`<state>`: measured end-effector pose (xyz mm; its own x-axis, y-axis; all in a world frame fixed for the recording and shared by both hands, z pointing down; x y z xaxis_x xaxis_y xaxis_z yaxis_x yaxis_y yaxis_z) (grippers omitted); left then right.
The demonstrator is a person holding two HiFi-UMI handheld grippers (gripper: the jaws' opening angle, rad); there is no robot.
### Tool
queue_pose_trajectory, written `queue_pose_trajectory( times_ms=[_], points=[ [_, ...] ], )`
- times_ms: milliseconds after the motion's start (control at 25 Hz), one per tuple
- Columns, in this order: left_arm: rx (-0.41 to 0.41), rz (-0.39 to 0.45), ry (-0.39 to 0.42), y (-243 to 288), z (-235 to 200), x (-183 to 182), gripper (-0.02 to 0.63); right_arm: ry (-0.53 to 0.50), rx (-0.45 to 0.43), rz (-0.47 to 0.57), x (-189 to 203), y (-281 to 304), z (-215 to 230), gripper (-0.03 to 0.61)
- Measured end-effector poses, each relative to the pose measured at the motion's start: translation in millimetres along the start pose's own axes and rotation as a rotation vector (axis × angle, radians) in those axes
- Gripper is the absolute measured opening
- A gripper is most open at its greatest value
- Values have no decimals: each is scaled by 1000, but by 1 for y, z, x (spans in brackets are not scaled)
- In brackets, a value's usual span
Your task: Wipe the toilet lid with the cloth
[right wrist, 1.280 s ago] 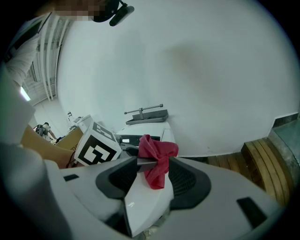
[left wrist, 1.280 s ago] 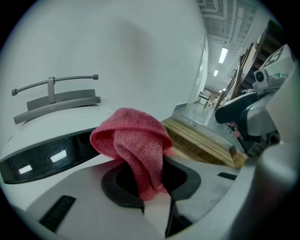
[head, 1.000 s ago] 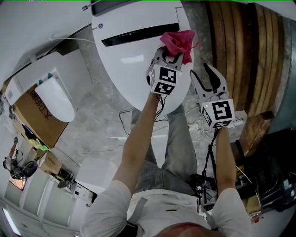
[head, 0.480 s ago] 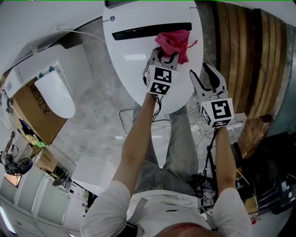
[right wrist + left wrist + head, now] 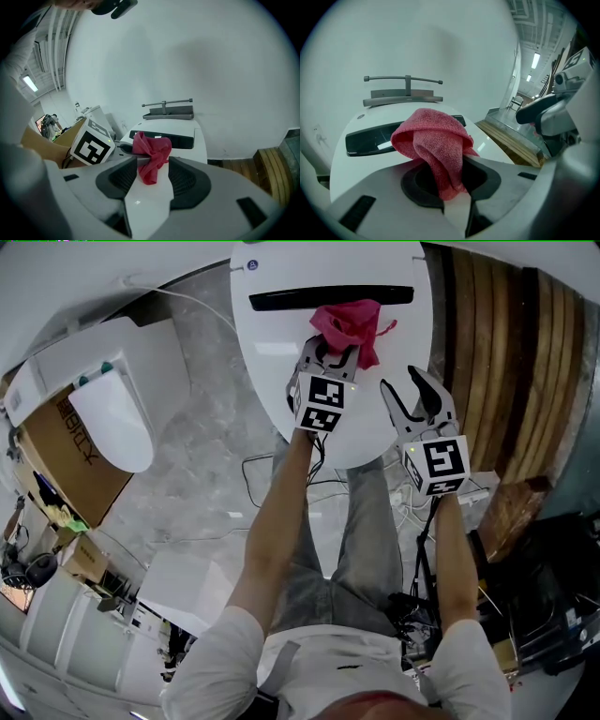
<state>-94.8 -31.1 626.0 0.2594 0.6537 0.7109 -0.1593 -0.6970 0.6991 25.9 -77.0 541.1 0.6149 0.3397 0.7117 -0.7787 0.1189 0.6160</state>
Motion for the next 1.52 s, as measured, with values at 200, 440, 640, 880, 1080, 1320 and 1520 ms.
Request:
queue_pose_trajectory(
  times_ms=[200, 440, 640, 880, 1080, 1320, 1520],
  points=[
    [-21, -7, -11, -13, -22, 11, 109, -10, -11, 0, -7, 11, -14, 207],
    [-59, -12, -25, -30, -54, 22, 109, -16, -18, -12, -8, 21, -30, 207],
    [-98, -17, -38, -44, -77, 32, 109, -21, -20, -17, -10, 27, -42, 206],
    [-153, -36, -49, -62, -105, 47, 109, -25, -22, -19, -10, 31, -54, 207],
    [-192, -53, -49, -79, -128, 60, 109, -32, -26, -16, -12, 35, -64, 207],
    [-251, -69, -63, -98, -151, 72, 109, -39, -29, -18, -12, 39, -75, 206],
    [-319, -69, -74, -124, -174, 82, 109, -43, -34, -20, -10, 41, -86, 206]
  ],
)
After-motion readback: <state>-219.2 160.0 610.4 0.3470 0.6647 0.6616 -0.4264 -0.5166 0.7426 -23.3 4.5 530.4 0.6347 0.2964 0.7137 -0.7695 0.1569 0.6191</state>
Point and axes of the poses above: the fingertips, and each gripper's own axes: y forward along the fingers, z to its right, x out of its underside, the point moved 5 cm from there along -y, backward along the fingers, and after that the axes turned 8 degrees about -x, right-handed, at the moved point
